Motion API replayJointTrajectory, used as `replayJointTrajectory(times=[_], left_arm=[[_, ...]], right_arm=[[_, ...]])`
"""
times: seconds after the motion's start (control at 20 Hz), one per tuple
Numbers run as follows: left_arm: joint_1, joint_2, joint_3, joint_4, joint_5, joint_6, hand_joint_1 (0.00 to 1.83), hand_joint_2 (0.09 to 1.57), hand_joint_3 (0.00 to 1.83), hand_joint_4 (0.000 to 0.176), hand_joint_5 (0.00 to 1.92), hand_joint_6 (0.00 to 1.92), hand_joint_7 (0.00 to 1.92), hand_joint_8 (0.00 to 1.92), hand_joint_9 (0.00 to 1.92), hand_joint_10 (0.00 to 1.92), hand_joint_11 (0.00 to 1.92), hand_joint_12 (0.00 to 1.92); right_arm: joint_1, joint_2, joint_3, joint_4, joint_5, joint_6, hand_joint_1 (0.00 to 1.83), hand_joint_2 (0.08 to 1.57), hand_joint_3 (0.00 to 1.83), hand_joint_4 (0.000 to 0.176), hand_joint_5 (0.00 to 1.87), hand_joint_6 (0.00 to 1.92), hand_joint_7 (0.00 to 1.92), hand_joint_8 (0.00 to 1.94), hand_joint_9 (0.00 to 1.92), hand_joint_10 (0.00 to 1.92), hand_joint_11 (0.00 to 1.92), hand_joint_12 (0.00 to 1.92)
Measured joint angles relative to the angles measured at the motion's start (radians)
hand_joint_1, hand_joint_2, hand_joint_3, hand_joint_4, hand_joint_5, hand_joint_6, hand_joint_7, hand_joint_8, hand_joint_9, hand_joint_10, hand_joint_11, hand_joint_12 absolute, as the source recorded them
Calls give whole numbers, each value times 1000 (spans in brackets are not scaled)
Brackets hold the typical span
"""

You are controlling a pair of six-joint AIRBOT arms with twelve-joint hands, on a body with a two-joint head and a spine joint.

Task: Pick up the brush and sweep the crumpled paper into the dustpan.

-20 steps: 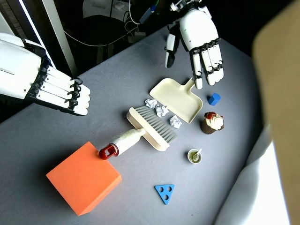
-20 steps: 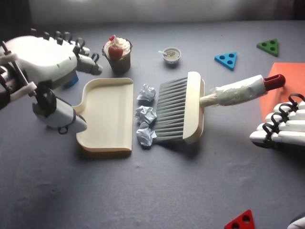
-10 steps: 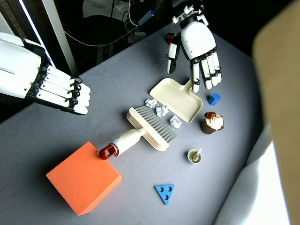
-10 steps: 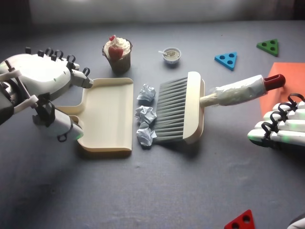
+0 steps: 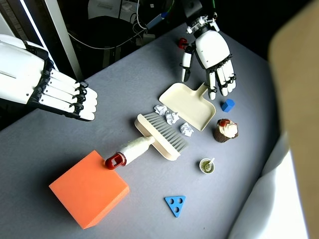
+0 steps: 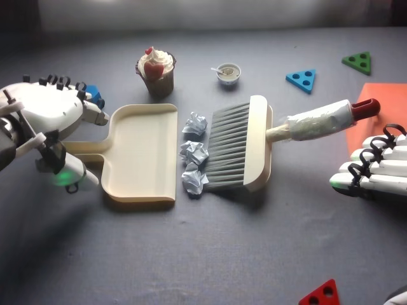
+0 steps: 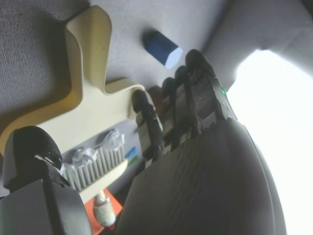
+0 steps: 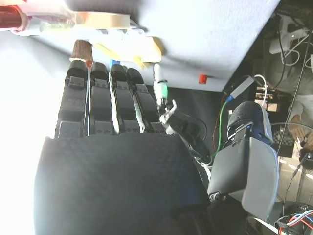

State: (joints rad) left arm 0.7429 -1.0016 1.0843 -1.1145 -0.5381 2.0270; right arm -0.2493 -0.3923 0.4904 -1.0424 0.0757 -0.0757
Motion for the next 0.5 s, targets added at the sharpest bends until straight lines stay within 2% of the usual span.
replayJointTrajectory(times=[0.05, 0.2, 0.5], left_arm=[[6, -4, 1, -9, -2, 0, 815, 920, 1, 102, 482, 16, 210, 8, 144, 7, 165, 16], [16, -24, 7, -18, -16, 2, 765, 926, 2, 116, 464, 6, 215, 6, 143, 4, 169, 17], [27, -48, 27, -29, -31, 14, 816, 945, 2, 102, 593, 13, 257, 3, 167, 3, 173, 16]], right_arm=[[0, 0, 0, 0, 0, 0, 0, 904, 2, 0, 46, 3, 52, 3, 38, 2, 44, 4], [0, 0, 0, 0, 2, 0, 0, 912, 4, 0, 68, 9, 62, 5, 53, 6, 58, 8], [0, 0, -3, 0, 2, 0, 0, 914, 3, 0, 48, 0, 46, 0, 40, 0, 42, 2]])
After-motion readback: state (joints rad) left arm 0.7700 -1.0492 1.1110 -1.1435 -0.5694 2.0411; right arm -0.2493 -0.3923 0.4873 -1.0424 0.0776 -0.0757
